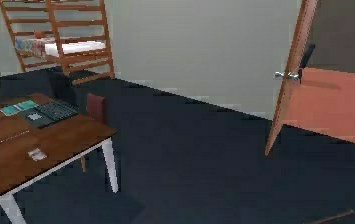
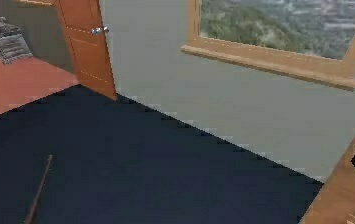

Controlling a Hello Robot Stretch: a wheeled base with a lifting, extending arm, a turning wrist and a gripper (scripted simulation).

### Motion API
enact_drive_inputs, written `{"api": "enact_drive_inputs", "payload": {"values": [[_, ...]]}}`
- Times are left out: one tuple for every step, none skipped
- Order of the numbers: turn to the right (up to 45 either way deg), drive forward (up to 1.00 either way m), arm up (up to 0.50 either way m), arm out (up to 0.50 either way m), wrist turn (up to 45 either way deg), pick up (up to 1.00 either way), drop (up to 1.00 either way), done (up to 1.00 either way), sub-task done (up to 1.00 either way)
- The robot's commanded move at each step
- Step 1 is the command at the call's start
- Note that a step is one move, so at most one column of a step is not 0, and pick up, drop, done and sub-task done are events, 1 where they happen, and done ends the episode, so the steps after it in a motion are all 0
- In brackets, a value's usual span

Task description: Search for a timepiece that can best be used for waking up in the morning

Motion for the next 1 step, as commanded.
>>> {"api": "enact_drive_inputs", "payload": {"values": [[-45.0,0.0,0.0,0.0,0.0,0.0,0.0,0.0,0.0]]}}
